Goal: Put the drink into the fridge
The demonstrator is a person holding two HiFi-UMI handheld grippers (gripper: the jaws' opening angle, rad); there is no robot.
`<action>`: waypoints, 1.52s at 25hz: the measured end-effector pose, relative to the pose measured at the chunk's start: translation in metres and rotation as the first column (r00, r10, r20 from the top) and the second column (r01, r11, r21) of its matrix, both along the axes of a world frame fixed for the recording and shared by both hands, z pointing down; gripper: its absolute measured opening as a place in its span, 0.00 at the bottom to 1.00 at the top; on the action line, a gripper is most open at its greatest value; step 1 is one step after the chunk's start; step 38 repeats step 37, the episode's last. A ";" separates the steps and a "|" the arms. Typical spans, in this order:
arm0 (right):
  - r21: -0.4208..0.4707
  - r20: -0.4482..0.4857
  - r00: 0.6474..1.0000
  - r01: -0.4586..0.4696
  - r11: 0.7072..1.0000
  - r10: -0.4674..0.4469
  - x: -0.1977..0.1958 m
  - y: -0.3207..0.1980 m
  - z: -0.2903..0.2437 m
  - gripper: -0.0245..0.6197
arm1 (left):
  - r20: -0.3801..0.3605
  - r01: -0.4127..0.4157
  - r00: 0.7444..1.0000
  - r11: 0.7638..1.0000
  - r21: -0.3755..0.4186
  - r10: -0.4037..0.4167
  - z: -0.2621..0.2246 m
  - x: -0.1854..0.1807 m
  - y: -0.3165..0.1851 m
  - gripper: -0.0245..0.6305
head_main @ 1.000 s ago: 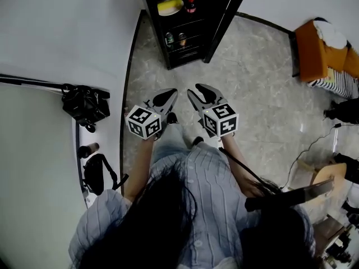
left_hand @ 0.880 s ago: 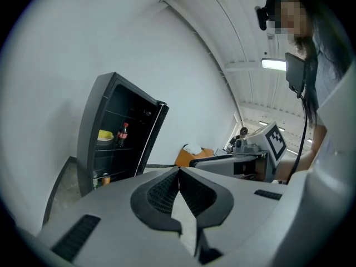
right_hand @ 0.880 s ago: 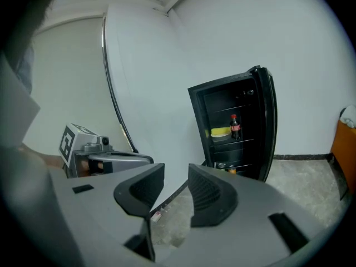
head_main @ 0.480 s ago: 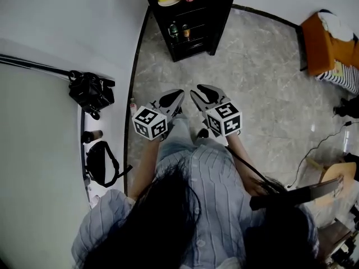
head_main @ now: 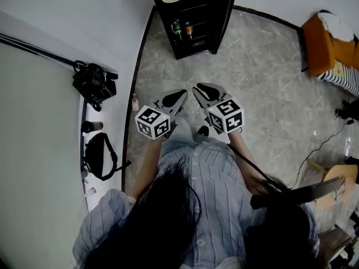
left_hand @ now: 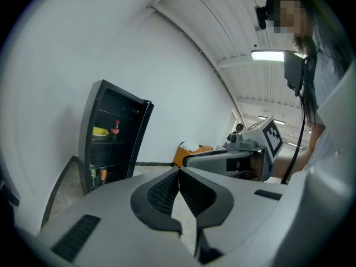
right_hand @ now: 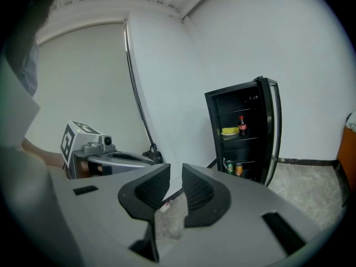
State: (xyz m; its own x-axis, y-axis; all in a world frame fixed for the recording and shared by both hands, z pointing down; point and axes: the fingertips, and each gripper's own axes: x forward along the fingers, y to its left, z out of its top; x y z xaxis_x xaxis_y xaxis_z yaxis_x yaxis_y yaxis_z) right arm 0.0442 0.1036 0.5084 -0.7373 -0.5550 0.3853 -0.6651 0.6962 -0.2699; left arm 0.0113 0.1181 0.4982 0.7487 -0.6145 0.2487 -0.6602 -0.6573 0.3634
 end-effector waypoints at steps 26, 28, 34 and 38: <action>0.012 -0.058 0.996 0.067 0.998 -0.067 -0.010 0.026 -0.001 0.13 | 0.013 0.030 0.999 0.999 0.027 -0.030 -0.007 -0.009 0.026 0.05; 0.011 -0.061 0.996 0.070 0.998 -0.069 -0.012 0.028 0.001 0.13 | 0.012 0.028 1.000 0.999 0.025 -0.029 -0.006 -0.010 0.028 0.05; 0.007 -0.063 0.995 0.076 0.997 -0.076 -0.014 0.027 0.004 0.13 | 0.016 0.026 1.000 1.000 0.018 -0.026 -0.003 -0.010 0.028 0.05; 0.003 -0.066 0.995 0.081 0.997 -0.080 -0.017 0.025 0.005 0.13 | 0.016 0.024 1.000 1.000 0.015 -0.025 -0.003 -0.012 0.026 0.05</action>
